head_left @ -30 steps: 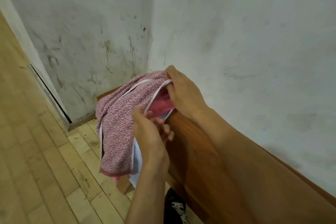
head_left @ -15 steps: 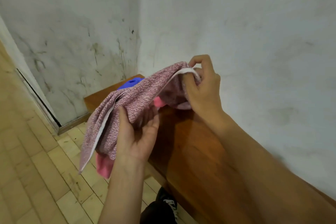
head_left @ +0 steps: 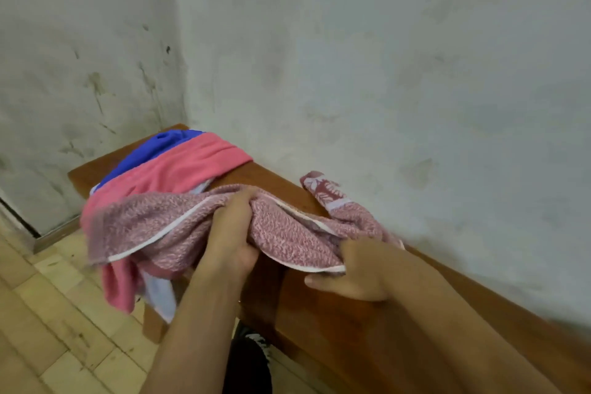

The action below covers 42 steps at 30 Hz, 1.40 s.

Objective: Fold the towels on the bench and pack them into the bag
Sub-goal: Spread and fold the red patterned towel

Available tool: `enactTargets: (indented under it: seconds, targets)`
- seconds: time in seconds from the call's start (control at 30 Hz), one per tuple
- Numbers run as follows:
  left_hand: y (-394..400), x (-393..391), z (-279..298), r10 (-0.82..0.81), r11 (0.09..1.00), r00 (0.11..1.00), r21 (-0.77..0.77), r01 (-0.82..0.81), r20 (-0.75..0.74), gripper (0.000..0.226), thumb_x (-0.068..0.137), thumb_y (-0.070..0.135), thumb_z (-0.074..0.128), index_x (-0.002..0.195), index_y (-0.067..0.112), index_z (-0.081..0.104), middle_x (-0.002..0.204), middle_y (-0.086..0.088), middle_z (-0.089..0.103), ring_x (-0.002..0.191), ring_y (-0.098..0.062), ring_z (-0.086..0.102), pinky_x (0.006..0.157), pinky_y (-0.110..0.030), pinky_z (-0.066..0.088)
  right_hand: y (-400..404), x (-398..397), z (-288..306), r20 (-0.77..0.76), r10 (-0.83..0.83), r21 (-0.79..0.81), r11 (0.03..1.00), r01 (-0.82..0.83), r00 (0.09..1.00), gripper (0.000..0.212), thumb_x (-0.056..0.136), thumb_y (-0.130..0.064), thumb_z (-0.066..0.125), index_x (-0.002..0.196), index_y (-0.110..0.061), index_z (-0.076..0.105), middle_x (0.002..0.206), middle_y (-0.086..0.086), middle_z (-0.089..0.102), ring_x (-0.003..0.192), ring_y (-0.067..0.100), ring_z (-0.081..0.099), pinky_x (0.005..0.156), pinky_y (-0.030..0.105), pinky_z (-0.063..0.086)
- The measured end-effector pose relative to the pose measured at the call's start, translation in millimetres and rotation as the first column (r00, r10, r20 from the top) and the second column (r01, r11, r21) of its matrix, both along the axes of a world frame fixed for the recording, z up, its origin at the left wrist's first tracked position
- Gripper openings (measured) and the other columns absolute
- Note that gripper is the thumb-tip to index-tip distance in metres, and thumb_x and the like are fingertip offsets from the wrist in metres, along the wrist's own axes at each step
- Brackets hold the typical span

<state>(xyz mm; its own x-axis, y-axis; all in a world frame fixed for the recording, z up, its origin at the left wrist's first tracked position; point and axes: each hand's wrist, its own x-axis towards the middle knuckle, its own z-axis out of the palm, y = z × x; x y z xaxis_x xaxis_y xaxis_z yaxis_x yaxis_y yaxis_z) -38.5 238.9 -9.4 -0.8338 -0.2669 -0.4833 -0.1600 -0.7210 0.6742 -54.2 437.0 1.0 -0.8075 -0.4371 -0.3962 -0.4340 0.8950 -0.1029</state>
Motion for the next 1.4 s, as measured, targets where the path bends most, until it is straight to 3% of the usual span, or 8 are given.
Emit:
enactTargets:
  seconds: [0.33, 0.43, 0.57, 0.8, 1.03, 1.2, 1.3, 1.4]
  targets:
    - [108, 7, 14, -0.475, 0.811, 0.870, -0.317, 0.492, 0.134, 0.019, 0.089, 0.008, 0.062, 0.106, -0.002, 0.061, 0.068, -0.010, 0.070, 0.056, -0.022, 0.069, 0.051, -0.027, 0.050, 108, 76, 14, 0.348, -0.484, -0.022, 0.852, 0.523, 0.803, 0.142, 0.043, -0.111, 0.016, 0.155, -0.024, 0.029, 0.154, 0.002, 0.043, 0.133, 0.025, 0.049, 0.112, 0.046, 0.036]
    - [128, 17, 16, -0.568, 0.675, 0.793, -0.426, 0.602, 0.222, 0.011, 0.093, 0.009, 0.060, 0.101, 0.002, 0.059, 0.084, -0.016, 0.071, 0.069, -0.028, 0.071, 0.056, -0.032, 0.055, 129, 94, 29, 0.313, -0.486, 0.009, 0.861, 0.509, 0.816, 0.114, 0.054, -0.103, 0.006, 0.103, -0.017, 0.063, 0.099, 0.003, 0.066, 0.086, 0.015, 0.061, 0.093, 0.039, 0.046]
    - [136, 26, 15, -0.511, 0.514, 0.798, -0.630, 0.582, 0.320, 0.020, 0.095, 0.007, 0.056, 0.076, 0.010, 0.050, 0.076, -0.011, 0.060, 0.066, -0.024, 0.060, 0.058, -0.028, 0.047, 146, 102, 28, 0.188, -0.552, -0.070, 0.818, 0.571, 0.813, 0.073, 0.086, -0.080, 0.018, 0.064, -0.016, 0.047, 0.061, -0.001, 0.055, 0.052, 0.010, 0.054, 0.074, 0.031, 0.050]
    - [105, 32, 7, -0.427, 0.491, 0.837, -0.689, 0.533, 0.343, 0.022, 0.092, 0.011, 0.062, 0.105, 0.013, 0.043, 0.091, -0.003, 0.053, 0.091, -0.028, 0.060, 0.084, -0.040, 0.053, 173, 91, -9, -0.375, -0.608, 0.092, 0.726, 0.681, 0.699, 0.024, 0.102, -0.018, 0.041, 0.108, -0.020, 0.064, 0.110, 0.001, 0.068, 0.095, 0.021, 0.064, 0.071, 0.031, 0.045]
    - [71, 41, 1, -0.150, -0.198, 0.796, -0.806, 0.557, 0.587, 0.041, 0.084, 0.048, 0.069, 0.076, 0.012, 0.052, 0.077, -0.008, 0.058, 0.071, -0.023, 0.056, 0.064, -0.033, 0.042, 151, 94, -18, -0.476, -0.474, 0.129, 0.796, 0.592, 0.741, 0.027, 0.103, -0.012, 0.039, 0.106, -0.020, 0.064, 0.102, -0.002, 0.068, 0.095, 0.018, 0.066, 0.068, 0.028, 0.044]
    - [66, 37, 5, -0.178, 0.034, 0.867, -0.878, 0.478, 0.465, 0.048, 0.084, 0.052, 0.069, 0.089, 0.007, 0.054, 0.088, -0.012, 0.059, 0.084, -0.032, 0.059, 0.072, -0.038, 0.047, 142, 85, -37, -0.587, -0.395, -0.272, 0.918, 0.288, 0.706, 0.011, 0.089, -0.020, 0.065, 0.078, -0.018, 0.065, 0.077, -0.003, 0.062, 0.066, 0.013, 0.056, 0.056, 0.024, 0.045]
    - [72, 32, 4, -0.254, 0.151, 0.898, -0.902, 0.405, 0.360, 0.068, 0.090, 0.038, 0.067, 0.145, 0.011, 0.036, 0.134, -0.019, 0.053, 0.118, -0.040, 0.055, 0.097, -0.048, 0.046, 134, 79, -58, -0.472, -0.228, -0.352, 0.934, 0.055, 0.852, 0.035, 0.089, -0.008, 0.062, 0.123, -0.017, 0.065, 0.121, 0.001, 0.063, 0.114, 0.019, 0.057, 0.096, 0.036, 0.051]
    - [78, 35, 1, -0.420, 0.086, 0.822, -0.885, 0.458, 0.385, 0.097, 0.092, 0.029, 0.067, 0.155, 0.040, -0.005, 0.151, -0.017, 0.042, 0.129, -0.040, 0.049, 0.106, -0.045, 0.039, 129, 73, -60, -0.336, -0.209, -0.428, 0.903, 0.049, 0.918, 0.061, 0.088, -0.008, 0.049, 0.146, -0.027, 0.048, 0.152, -0.005, 0.042, 0.144, 0.015, 0.031, 0.121, 0.041, 0.021]
